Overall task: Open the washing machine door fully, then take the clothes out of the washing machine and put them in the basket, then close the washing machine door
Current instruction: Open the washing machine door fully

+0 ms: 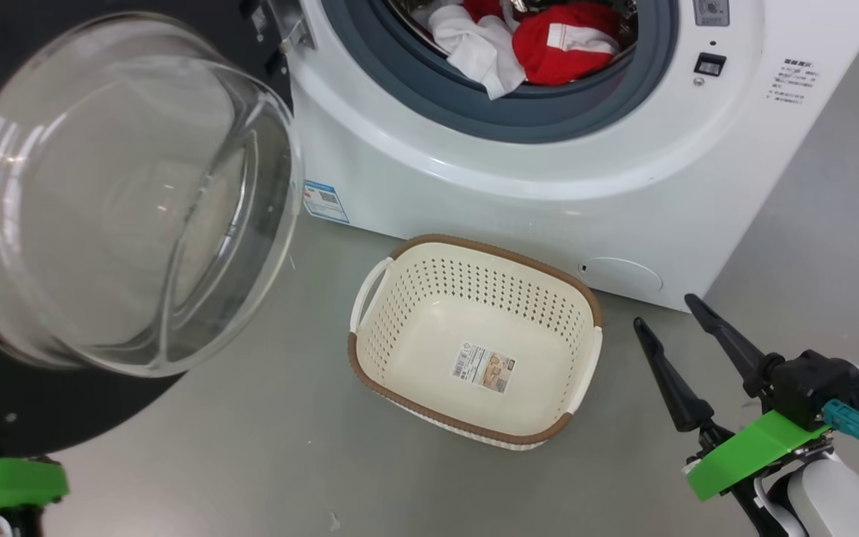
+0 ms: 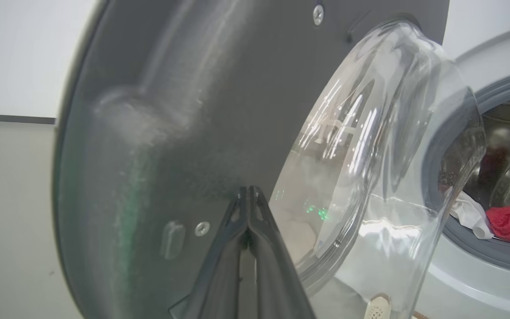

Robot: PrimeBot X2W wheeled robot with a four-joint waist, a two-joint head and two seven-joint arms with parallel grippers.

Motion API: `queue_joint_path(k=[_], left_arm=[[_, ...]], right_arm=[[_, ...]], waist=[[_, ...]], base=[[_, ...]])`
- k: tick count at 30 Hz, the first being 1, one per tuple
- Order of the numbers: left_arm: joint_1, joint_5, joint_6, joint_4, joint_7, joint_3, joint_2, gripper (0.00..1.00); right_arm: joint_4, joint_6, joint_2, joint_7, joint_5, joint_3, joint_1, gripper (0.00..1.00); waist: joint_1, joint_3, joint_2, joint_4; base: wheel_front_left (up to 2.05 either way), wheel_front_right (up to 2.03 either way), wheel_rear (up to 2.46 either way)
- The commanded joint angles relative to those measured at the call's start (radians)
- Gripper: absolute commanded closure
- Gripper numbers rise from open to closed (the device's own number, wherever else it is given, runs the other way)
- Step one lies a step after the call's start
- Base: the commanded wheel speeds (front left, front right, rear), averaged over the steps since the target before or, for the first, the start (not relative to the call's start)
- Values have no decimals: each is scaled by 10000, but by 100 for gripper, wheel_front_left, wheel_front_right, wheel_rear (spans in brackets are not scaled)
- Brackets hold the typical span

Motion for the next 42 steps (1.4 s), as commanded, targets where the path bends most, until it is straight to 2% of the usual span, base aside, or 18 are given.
queue_joint_path(k=[1,8,20,34,42], left_arm=[[-382,148,-37,-123,-61,561,566,100],[-1083,541,-208,532,-61,1091,909,100],[-2156,1082,-262,1845,-61,2429,1735,100],[-2949,1581,-123,2804,-61,3310,2435,100],[-3328,1751,-183,3257,-61,3564,2747,100]], right_arm=[[-240,63,-154,-91,-63,154,-215,0],[-260,63,-263,-91,-94,197,-395,0],[-245,63,-315,-92,-114,454,-873,0],[-318,63,-423,-92,-146,524,-1180,0],[-276,63,-441,-92,-143,573,-1338,0]], waist=[[-1,93,0,-70],[-1,456,0,-257],[-1,1039,0,-733],[-1,1566,0,-934],[-1,1659,0,-986]], base=[[0,0,0],[0,0,0],[0,0,0],[0,0,0],[0,0,0]])
